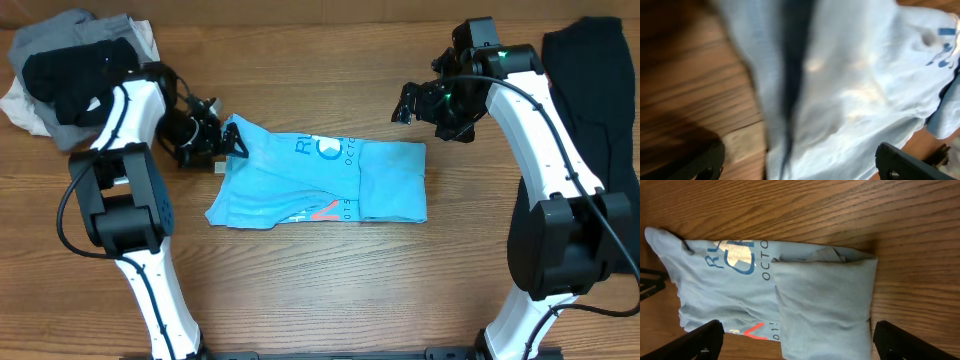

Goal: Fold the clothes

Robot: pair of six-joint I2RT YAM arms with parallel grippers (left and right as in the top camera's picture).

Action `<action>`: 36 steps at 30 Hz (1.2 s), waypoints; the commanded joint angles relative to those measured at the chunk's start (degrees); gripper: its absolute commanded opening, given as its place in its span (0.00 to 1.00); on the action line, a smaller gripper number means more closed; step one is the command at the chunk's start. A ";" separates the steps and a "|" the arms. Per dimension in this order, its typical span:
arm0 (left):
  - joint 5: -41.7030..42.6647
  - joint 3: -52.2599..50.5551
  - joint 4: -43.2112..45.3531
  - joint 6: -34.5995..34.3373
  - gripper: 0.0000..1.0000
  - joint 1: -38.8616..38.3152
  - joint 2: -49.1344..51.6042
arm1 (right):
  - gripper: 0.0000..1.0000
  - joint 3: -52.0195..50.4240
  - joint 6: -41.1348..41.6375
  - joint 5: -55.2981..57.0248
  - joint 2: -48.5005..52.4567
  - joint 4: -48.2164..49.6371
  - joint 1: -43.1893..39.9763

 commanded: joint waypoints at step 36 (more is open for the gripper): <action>-19.34 -5.73 4.70 -13.38 0.04 -0.20 5.40 | 1.00 0.50 -0.22 1.53 -0.33 -1.99 -0.11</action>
